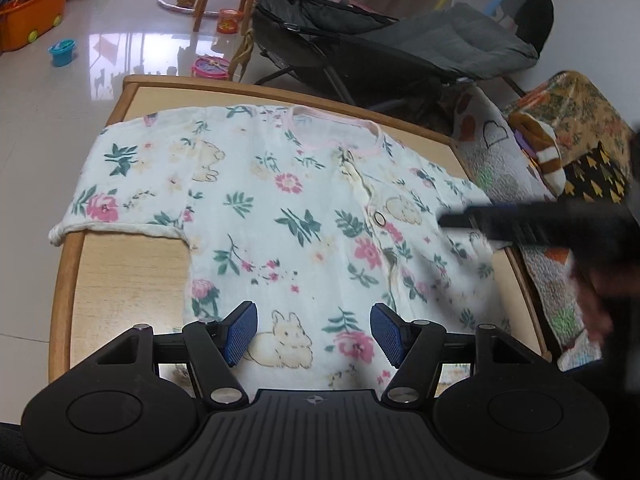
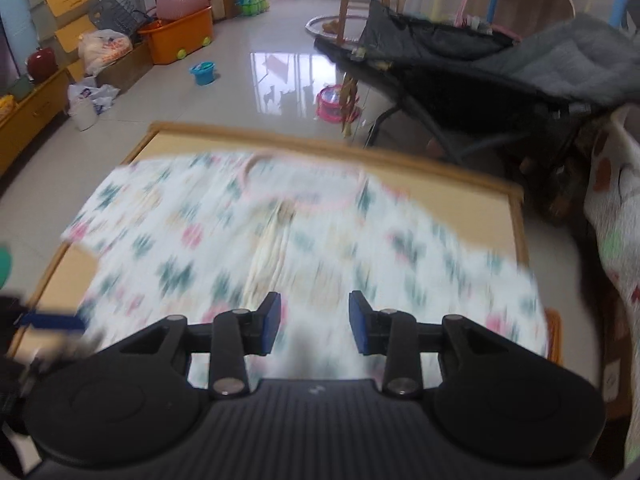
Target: Fold clothes
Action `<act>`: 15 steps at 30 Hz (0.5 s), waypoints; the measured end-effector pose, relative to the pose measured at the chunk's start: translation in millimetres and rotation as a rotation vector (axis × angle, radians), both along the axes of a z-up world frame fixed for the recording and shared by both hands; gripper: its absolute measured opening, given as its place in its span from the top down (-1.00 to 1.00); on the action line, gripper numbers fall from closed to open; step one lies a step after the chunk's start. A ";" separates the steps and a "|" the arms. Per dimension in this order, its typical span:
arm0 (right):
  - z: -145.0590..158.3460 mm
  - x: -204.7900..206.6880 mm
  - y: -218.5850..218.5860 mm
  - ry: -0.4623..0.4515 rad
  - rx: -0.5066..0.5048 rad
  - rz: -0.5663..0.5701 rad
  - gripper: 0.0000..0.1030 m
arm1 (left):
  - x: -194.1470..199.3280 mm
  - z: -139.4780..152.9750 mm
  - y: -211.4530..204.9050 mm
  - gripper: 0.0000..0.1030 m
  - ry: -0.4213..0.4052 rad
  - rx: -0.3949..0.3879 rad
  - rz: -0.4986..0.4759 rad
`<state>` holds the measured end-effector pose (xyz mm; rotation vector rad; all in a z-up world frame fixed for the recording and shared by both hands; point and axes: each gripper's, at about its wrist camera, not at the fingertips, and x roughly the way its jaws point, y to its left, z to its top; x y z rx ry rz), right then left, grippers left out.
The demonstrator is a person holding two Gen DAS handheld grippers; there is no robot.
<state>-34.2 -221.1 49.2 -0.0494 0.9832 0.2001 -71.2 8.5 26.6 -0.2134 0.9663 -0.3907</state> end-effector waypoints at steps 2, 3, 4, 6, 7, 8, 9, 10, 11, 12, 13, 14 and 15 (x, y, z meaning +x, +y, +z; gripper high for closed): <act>-7.5 -21.8 2.9 0.026 0.029 0.007 0.29 | -1.6 -0.2 -3.6 -0.25 -0.006 0.016 -0.010; -12.7 -30.2 6.8 0.038 0.033 0.014 0.29 | -1.6 -1.5 -5.1 -0.25 -0.007 0.024 -0.012; -18.3 -37.9 10.8 0.050 0.031 0.020 0.29 | -1.5 -2.8 -6.6 -0.25 -0.008 0.032 -0.014; -31.3 -49.5 17.9 0.069 0.003 0.021 0.29 | -1.1 -7.8 -8.1 -0.25 0.003 0.043 -0.015; -37.6 -54.0 20.1 0.082 -0.012 0.018 0.29 | -0.4 -11.3 -8.3 -0.25 0.013 0.047 -0.016; -42.1 -59.0 21.3 0.079 -0.016 0.016 0.26 | 0.6 -15.2 -7.6 -0.25 0.023 0.046 -0.017; -44.2 -63.7 21.5 0.061 -0.016 0.019 0.25 | 1.0 -18.3 -5.8 -0.24 0.026 0.042 -0.012; -45.2 -67.7 21.3 0.042 -0.018 0.024 0.23 | 1.5 -20.4 -4.4 -0.26 0.027 0.042 -0.007; -45.3 -70.2 20.2 0.033 -0.017 0.023 0.21 | 2.2 -20.5 -3.6 -0.26 0.025 0.051 -0.004; -44.7 -71.5 18.6 0.031 -0.014 0.017 0.21 | 3.1 -20.5 -3.0 -0.26 0.022 0.058 -0.003; -44.1 -72.8 16.9 0.030 -0.010 0.012 0.20 | 4.2 -20.6 -2.7 -0.26 0.019 0.063 -0.003; -43.9 -73.7 16.0 0.029 -0.010 0.008 0.20 | 5.2 -20.6 -2.3 -0.26 0.017 0.065 -0.002; -43.7 -74.3 15.3 0.029 -0.011 0.003 0.19 | 5.8 -20.2 -2.1 -0.26 0.017 0.066 -0.001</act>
